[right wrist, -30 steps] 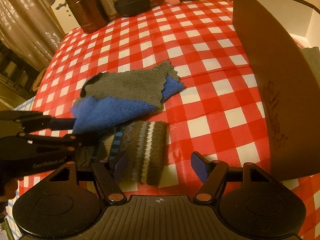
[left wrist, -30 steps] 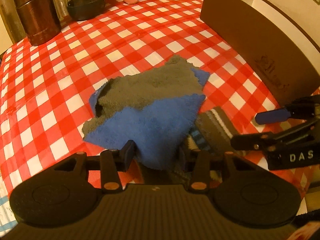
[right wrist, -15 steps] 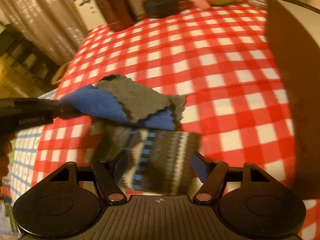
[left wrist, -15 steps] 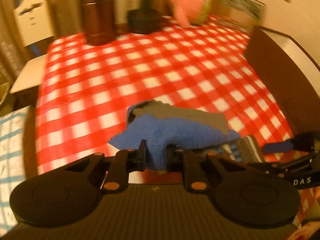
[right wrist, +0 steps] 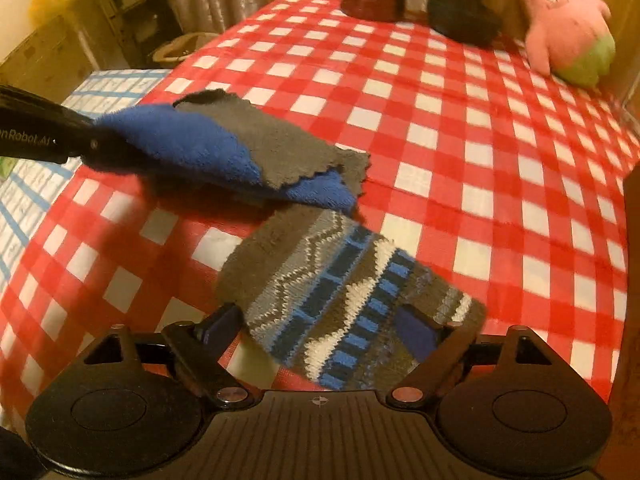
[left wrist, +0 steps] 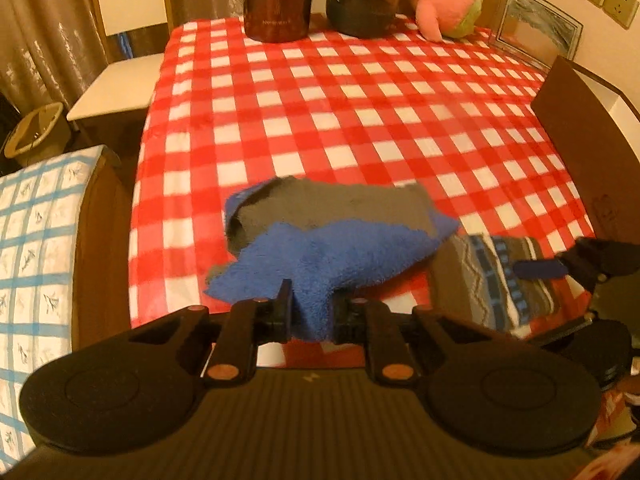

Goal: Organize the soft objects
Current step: 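Grasp the striped knit sock with the right gripper and lift it, then grasp the blue-and-grey towel with the left gripper while the right gripper holds the sock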

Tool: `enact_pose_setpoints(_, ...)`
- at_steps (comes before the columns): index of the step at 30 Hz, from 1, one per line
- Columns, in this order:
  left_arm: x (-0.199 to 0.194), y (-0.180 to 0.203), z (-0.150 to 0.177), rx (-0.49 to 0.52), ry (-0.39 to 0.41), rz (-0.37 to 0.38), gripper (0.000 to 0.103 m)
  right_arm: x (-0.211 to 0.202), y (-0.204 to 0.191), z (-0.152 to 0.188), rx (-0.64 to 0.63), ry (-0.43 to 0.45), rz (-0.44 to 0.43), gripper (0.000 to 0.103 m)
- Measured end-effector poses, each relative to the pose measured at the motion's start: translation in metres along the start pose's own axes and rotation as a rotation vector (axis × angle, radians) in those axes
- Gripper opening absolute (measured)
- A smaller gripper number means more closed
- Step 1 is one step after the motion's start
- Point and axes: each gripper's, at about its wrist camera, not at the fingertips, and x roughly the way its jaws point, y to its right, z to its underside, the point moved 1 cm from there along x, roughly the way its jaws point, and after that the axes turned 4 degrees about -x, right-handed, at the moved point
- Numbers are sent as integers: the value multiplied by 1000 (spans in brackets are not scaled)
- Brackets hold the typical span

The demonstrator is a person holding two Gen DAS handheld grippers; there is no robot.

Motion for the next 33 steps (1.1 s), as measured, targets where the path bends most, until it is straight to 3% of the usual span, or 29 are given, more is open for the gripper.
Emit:
enact_pose_setpoints(4,1,11,7,10,-24,37,14,-8,12,0,58,16,-1,24)
enact_pose_setpoints(10,-4,44,12,68,-82,223,15,-36,49,7,285,14,12,22)
enact_pose_setpoints(13,4,58,15,84,-106,264,21,-50,64,13,362,15,50,22)
enact_pose_setpoints(17,17,69,18,191,-111,175,28,-54,76,24,404,-9,80,23)
enact_pose_setpoints(21,11,65,8,246,-61,143,40,-58,85,37,442,-20,63,23)
enact_pose_setpoints(23,9,62,0,261,-25,120,47,-60,87,42,453,-19,52,24)
enact_pose_setpoints(25,11,58,-6,279,4,87,63,-60,86,43,458,-18,49,25)
enact_pose_setpoints(26,14,55,-8,288,12,69,64,-58,86,42,460,-18,47,25)
enact_pose_setpoints(29,26,47,-13,289,6,62,64,-56,87,41,470,-26,39,27)
enact_pose_setpoints(33,41,36,-15,260,-14,90,74,-49,87,38,462,-36,36,33)
